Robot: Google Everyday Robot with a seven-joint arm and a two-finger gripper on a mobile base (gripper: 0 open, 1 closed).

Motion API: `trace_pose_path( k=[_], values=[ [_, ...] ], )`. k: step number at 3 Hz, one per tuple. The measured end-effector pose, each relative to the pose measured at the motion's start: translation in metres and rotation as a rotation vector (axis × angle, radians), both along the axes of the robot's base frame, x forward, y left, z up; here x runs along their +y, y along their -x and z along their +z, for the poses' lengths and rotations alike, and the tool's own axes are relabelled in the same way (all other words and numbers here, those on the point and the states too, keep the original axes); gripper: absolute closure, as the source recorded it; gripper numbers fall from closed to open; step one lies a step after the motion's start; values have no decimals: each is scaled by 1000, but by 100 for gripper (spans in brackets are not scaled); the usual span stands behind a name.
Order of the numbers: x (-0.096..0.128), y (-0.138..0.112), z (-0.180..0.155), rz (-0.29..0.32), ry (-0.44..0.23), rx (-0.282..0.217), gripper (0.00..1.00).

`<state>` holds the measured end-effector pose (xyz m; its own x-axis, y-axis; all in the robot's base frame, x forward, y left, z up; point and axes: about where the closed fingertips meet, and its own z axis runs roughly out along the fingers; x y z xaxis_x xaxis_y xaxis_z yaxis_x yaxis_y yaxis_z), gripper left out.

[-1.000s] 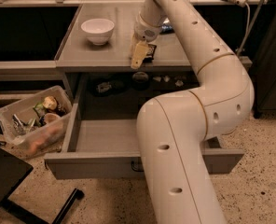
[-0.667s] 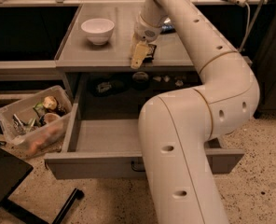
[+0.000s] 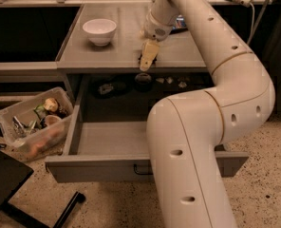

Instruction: Place rxbar chocolate into top drawer

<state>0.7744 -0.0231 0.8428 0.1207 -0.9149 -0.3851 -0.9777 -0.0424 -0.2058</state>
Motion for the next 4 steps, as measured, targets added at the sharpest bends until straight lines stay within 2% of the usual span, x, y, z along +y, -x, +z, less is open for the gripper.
trace_pose_path(
  k=[1,2,3,4],
  values=[
    [-3,0,31,14,-3,-54,0],
    [-4,2,37,11,11,-55,0],
    [6,0,0,14,86,17,0],
    [12,-14,-18,32,153,-3,0]
  ],
)
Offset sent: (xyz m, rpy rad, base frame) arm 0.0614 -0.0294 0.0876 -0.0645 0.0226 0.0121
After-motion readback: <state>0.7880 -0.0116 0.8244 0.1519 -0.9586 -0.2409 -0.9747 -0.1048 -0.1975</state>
